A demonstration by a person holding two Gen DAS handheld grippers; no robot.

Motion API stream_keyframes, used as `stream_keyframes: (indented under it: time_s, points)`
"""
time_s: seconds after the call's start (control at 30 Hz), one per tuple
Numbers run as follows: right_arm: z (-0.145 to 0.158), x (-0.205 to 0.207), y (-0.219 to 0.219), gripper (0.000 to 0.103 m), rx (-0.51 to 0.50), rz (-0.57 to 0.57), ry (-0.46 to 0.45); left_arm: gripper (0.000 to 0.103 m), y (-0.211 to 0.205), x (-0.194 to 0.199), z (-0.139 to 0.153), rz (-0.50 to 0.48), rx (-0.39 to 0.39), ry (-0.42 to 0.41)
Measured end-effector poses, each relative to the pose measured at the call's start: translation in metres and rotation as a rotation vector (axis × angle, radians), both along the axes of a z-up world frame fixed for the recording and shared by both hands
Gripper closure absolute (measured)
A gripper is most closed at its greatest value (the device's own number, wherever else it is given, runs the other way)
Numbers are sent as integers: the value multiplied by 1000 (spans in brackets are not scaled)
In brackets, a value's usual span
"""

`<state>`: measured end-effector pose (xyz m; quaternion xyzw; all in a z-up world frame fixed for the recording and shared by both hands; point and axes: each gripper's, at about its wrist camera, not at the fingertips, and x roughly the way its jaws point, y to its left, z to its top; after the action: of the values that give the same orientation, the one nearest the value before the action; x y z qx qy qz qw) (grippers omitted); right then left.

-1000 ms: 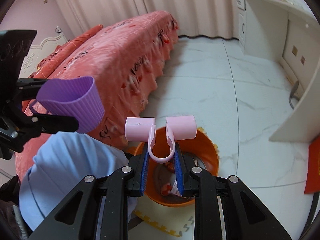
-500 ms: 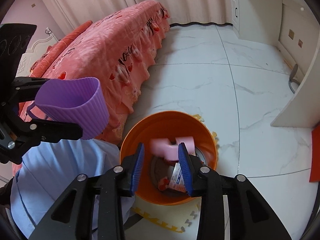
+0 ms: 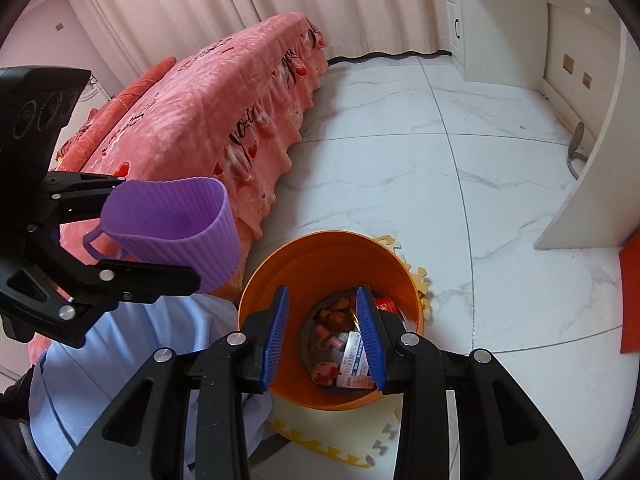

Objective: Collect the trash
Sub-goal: 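Open the right tool to drop the pink clip while the left tool drops the purple cup, then move both tools back over the cleared bed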

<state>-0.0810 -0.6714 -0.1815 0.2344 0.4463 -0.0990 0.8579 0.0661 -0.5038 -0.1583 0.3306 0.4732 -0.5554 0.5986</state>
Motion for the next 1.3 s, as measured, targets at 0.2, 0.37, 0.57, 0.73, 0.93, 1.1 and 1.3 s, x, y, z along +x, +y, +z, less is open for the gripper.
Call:
stream_keyframes:
  time_s: [0.2,0.37,0.57,0.73,0.93,1.1,1.3]
  points:
    - [1,-1,1,66,0,-2,-1,19,-1,0,1,11,-8,-33]
    - [3,0,2,62,-3,-2,-6,19,-2,0,2,13,-3,-31]
    - [12,1,8,54,-13,-1,-17,18,4,1,8,33,-16,-39]
    - [29,4,18,33,-26,-2,-51,15,21,8,21,90,-40,-64]
    - [58,16,39,20,-51,14,-113,11,58,19,46,193,-78,-129]
    - [85,36,72,14,-67,85,-172,6,103,30,67,306,-108,-162]
    - [113,63,120,5,-89,186,-225,6,165,38,90,457,-139,-206]
